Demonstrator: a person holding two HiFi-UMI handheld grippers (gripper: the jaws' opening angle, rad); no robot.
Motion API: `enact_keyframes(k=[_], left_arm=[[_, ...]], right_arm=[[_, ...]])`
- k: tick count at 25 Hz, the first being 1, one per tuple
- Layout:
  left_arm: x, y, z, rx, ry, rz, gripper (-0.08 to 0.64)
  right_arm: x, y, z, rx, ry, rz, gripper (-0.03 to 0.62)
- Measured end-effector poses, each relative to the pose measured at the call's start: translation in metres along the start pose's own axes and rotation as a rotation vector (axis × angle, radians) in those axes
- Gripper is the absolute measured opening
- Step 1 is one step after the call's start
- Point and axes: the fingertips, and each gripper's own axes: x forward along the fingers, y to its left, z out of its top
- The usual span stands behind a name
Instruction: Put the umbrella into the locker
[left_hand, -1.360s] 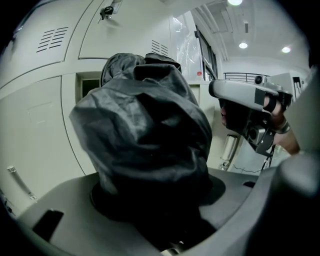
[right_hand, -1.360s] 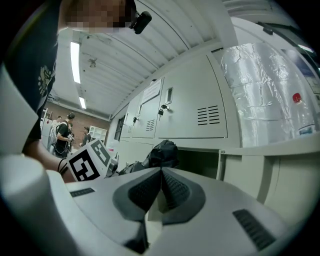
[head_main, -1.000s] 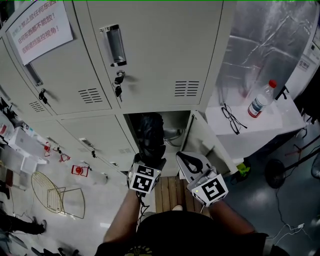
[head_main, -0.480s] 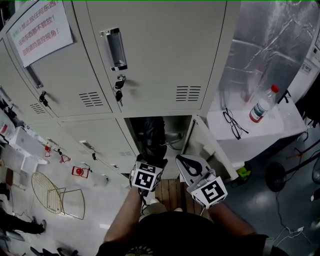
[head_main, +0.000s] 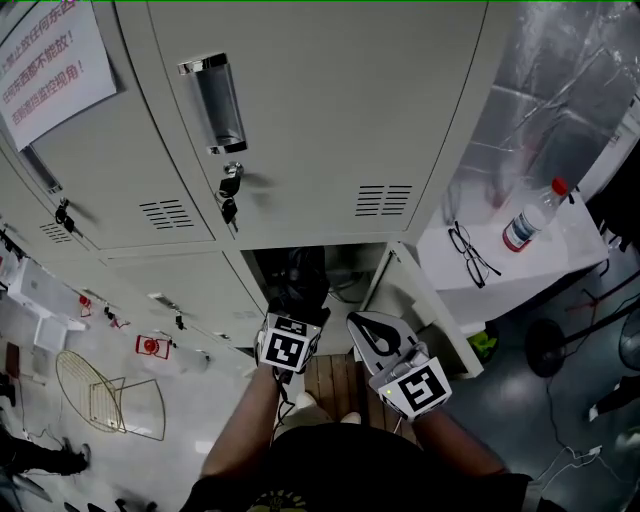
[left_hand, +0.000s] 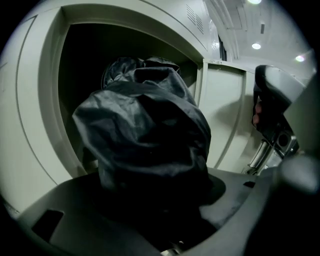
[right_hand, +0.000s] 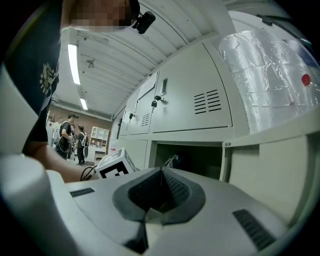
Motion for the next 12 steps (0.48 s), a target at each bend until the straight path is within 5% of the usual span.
enact_keyframes(k=[12], left_arm=[[0.024,0.026,0.036,-0.015,-0.034,0.029,0.302]], right_arm=[[0.008,-0.001,0.001,-0.027,-0.002,0.021,0.028]])
